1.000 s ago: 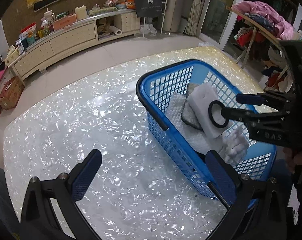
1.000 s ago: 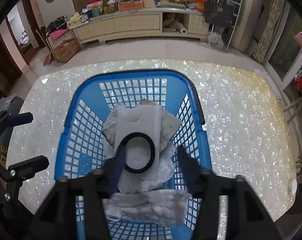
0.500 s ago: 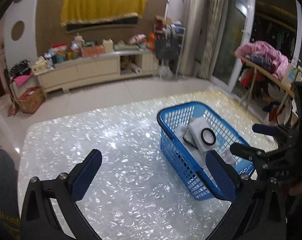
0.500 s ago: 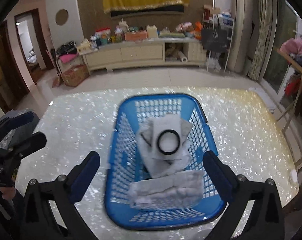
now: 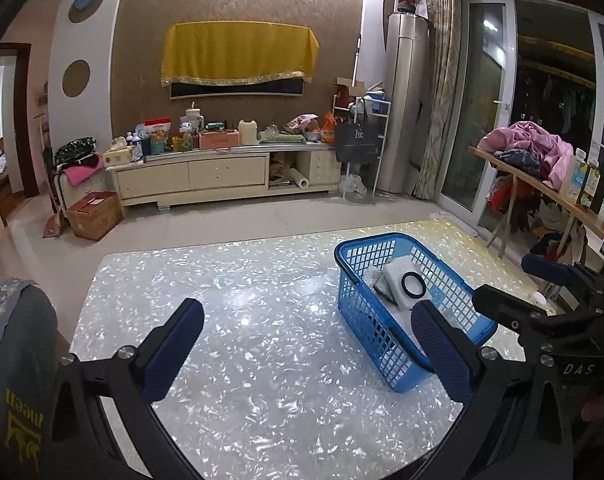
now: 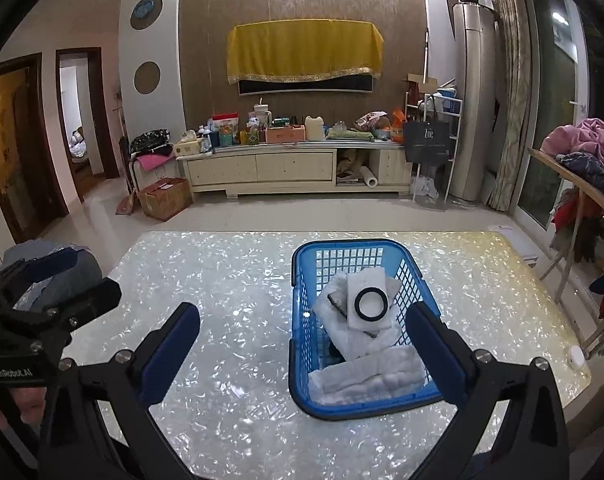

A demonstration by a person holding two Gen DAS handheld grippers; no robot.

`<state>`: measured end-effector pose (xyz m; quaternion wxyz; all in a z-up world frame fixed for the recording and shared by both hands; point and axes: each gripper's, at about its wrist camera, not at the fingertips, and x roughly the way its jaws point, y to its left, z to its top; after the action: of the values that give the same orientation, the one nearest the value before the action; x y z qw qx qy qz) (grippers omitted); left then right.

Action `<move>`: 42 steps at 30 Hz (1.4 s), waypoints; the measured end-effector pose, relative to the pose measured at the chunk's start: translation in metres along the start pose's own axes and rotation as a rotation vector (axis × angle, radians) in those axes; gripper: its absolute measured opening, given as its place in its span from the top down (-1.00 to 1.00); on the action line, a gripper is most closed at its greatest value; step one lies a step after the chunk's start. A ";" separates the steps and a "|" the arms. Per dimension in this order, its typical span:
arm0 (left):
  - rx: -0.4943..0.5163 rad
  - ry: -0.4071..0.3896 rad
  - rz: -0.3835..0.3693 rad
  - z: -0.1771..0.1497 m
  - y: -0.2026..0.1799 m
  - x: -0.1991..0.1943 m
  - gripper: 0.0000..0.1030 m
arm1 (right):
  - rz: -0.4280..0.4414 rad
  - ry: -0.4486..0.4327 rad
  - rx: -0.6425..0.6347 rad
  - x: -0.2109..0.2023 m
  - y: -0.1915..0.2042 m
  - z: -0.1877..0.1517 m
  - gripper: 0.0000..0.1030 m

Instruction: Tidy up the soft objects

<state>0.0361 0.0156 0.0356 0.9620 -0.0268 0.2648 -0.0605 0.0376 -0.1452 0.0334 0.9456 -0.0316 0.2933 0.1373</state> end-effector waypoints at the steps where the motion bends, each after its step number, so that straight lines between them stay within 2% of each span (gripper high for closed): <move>1: 0.001 -0.006 0.001 -0.001 0.000 -0.003 -1.00 | 0.003 -0.002 0.004 -0.002 0.001 -0.001 -1.00; 13: 0.006 -0.037 0.005 -0.005 -0.008 -0.026 -1.00 | 0.010 -0.031 -0.012 -0.011 0.004 -0.007 -1.00; 28: 0.001 -0.023 0.009 -0.009 -0.011 -0.028 -1.00 | -0.002 -0.044 -0.012 -0.012 0.001 -0.014 -1.00; 42: 0.019 -0.048 0.018 -0.010 -0.016 -0.033 -1.00 | -0.004 -0.030 -0.017 -0.014 0.003 -0.018 -1.00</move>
<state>0.0014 0.0035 0.0450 0.9688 -0.0167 0.2413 -0.0538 0.0154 -0.1485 0.0264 0.9498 -0.0382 0.2779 0.1386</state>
